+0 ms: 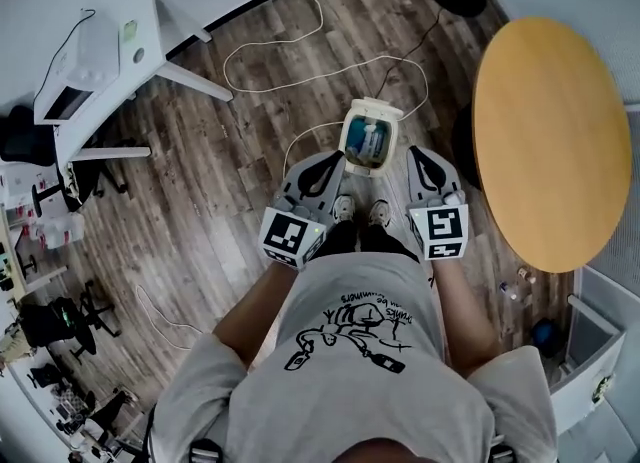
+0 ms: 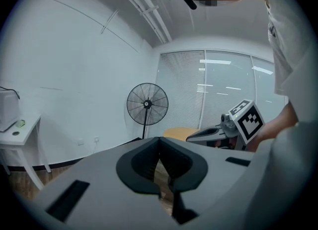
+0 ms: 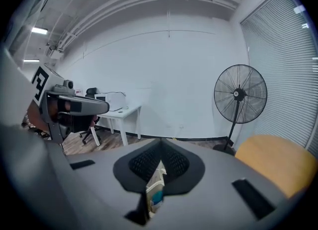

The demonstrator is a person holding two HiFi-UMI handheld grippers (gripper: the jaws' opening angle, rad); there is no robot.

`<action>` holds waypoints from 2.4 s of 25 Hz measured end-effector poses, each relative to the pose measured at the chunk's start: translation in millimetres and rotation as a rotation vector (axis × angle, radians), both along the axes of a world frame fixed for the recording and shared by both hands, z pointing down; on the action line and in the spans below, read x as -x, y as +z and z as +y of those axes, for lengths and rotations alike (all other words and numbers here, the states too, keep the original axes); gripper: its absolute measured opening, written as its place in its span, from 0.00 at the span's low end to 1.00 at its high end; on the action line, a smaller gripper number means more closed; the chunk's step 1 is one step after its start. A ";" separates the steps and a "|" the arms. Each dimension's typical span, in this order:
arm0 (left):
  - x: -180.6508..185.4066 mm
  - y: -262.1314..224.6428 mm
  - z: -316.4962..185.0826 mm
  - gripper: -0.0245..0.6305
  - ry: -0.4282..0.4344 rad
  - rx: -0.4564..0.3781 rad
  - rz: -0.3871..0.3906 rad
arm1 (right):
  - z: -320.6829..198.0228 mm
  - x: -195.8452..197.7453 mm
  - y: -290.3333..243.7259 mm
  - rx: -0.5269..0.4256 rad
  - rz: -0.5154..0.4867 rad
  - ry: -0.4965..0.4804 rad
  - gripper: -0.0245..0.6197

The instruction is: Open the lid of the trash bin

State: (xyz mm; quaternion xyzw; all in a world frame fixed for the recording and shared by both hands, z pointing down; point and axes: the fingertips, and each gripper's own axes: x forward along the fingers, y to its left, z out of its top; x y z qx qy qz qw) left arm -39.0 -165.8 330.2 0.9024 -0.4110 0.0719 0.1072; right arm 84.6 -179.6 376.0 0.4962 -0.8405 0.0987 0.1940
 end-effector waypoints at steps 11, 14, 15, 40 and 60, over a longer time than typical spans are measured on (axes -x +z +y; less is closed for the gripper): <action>-8.2 -70.0 5.6 0.06 0.035 -0.105 -0.018 | -1.3 5.4 -77.2 -0.081 -0.023 -0.016 0.05; -10.2 -86.9 6.3 0.06 0.053 -0.120 -0.012 | -4.4 5.0 -99.3 -0.110 -0.018 -0.021 0.05; -9.9 -92.1 6.1 0.06 0.053 -0.113 -0.001 | -5.0 5.0 -106.6 -0.122 -0.017 -0.023 0.05; -9.5 -197.9 3.6 0.06 0.066 -0.175 0.118 | 16.2 13.8 -236.9 -0.273 -0.090 -0.069 0.05; -12.6 -216.0 0.8 0.06 0.084 -0.202 0.122 | 11.8 16.3 -263.6 -0.328 -0.116 -0.082 0.04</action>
